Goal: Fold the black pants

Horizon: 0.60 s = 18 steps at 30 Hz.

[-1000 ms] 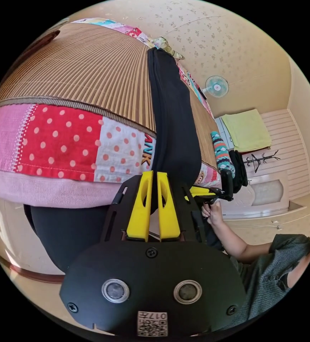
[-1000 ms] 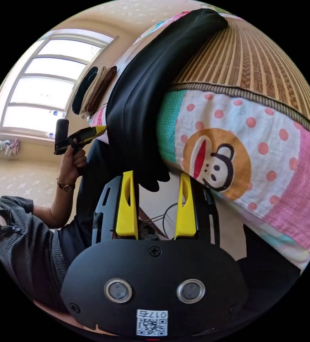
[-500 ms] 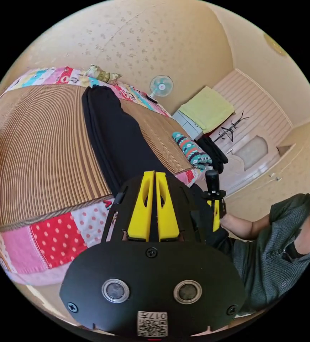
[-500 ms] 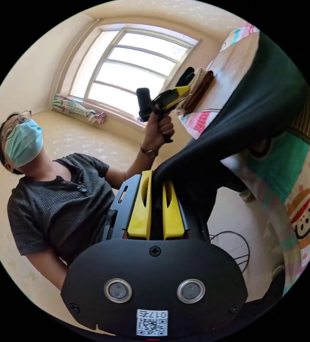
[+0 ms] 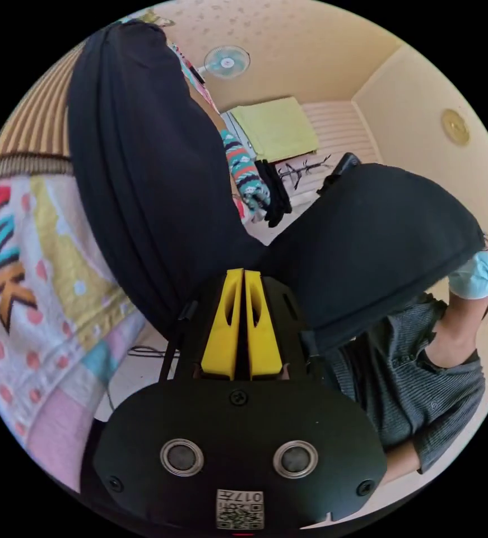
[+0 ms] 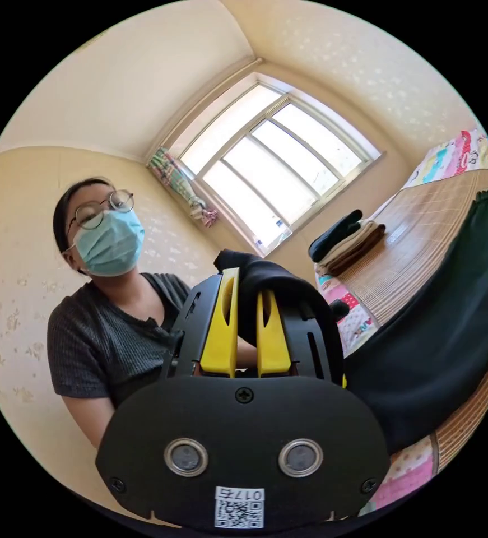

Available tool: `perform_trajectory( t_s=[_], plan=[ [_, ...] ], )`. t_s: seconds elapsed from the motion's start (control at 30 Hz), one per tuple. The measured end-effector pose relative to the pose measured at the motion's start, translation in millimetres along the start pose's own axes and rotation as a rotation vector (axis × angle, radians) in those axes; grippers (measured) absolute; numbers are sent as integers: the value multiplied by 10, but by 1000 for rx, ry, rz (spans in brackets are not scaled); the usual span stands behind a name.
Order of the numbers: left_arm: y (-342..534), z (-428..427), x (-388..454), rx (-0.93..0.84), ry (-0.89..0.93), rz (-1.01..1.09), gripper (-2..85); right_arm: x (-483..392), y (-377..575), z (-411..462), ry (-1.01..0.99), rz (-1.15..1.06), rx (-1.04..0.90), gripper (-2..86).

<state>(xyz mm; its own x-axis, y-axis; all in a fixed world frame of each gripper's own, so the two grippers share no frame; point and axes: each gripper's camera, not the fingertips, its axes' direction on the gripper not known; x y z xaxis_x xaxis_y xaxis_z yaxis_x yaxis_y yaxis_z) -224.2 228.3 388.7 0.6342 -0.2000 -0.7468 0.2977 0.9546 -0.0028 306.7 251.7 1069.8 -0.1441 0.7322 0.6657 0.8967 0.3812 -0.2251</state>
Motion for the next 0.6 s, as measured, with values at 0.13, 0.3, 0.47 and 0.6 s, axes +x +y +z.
perform_trajectory(
  t_s=[0.13,0.3,0.47,0.6],
  plan=[
    [457,-611,11,369,39,-9,-8,768,-358,-211,171,150,157,20],
    [748,-932,109,627,-27,82,25,1737,-514,-355,396,412,140,116],
    [685,-700,264,591,-176,142,70,1288,-351,-278,543,364,102,143],
    [556,-520,421,541,-340,177,79,807,248,-182,818,477,-41,143]
  ],
)
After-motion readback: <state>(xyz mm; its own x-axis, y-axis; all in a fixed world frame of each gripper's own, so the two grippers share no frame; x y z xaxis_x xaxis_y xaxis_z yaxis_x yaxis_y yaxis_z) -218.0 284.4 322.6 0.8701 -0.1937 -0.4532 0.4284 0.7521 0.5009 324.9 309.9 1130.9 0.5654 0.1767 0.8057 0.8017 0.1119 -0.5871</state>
